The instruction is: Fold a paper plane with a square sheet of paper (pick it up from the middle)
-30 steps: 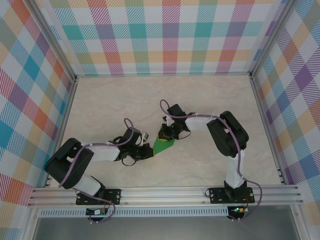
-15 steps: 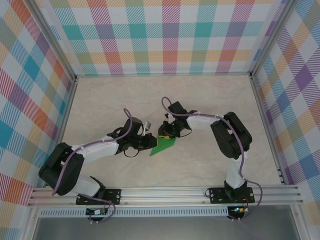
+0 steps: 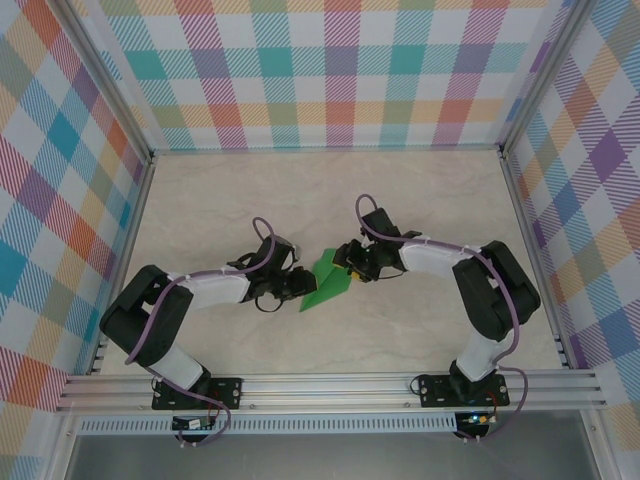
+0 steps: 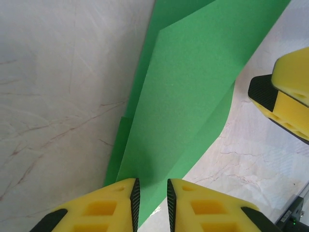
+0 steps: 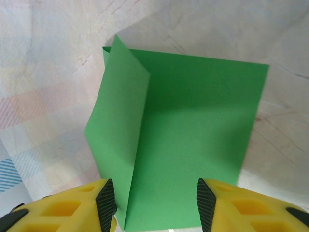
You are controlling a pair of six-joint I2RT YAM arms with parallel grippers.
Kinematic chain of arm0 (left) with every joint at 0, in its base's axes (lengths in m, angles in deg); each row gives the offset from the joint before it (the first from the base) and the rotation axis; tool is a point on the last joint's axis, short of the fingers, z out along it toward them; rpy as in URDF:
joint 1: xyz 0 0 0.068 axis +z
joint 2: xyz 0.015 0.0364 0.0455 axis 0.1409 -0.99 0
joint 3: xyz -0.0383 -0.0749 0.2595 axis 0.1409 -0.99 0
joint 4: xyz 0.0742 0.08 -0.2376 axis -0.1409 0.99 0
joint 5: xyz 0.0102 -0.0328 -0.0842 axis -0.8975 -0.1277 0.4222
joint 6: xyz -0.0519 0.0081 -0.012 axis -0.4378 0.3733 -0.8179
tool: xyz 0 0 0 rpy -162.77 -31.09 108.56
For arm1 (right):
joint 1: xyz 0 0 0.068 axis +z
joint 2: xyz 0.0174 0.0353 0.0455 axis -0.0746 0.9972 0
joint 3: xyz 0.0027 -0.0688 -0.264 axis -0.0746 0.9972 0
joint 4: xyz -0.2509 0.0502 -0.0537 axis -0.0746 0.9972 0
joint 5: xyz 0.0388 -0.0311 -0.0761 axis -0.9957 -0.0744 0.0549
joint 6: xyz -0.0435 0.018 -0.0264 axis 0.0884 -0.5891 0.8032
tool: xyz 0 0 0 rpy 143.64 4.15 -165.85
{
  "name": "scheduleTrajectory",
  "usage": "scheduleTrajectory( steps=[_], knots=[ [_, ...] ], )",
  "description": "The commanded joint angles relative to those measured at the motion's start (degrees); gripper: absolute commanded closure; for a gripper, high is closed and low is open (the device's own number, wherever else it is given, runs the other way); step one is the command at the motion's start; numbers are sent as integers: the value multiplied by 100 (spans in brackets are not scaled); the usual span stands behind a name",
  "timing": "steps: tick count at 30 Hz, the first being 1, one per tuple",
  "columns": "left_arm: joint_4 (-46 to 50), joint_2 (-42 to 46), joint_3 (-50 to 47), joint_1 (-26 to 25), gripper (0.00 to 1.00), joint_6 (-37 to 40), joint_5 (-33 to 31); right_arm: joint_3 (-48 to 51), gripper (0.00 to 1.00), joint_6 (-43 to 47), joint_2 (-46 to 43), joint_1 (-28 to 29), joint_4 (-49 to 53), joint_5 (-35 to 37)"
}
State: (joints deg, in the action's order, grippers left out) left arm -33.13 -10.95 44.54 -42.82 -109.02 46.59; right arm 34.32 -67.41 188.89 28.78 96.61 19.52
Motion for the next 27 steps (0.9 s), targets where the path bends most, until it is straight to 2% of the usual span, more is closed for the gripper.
scheduleTrajectory(
  steps=[1,10,14,17,21,24,27],
  knots=[
    [-55,140,31,62,75,-72,-211,-177,52,-98,251,61,-382,-255],
    [60,231,0,169,67,-172,-323,-361,60,-67,653,270,-904,-663],
    [142,269,0,304,62,-235,-335,-281,69,-217,750,383,-1219,-764],
    [236,392,1,499,51,-267,-316,-128,78,-351,753,438,-1516,-741],
    [529,631,27,811,32,-319,-155,51,91,-381,618,431,-1824,-619],
    [787,766,105,1110,23,-210,250,55,94,-265,397,378,-1894,-635],
    [866,941,141,1356,14,-182,661,-4,94,-165,189,235,-2079,-976]
  ],
)
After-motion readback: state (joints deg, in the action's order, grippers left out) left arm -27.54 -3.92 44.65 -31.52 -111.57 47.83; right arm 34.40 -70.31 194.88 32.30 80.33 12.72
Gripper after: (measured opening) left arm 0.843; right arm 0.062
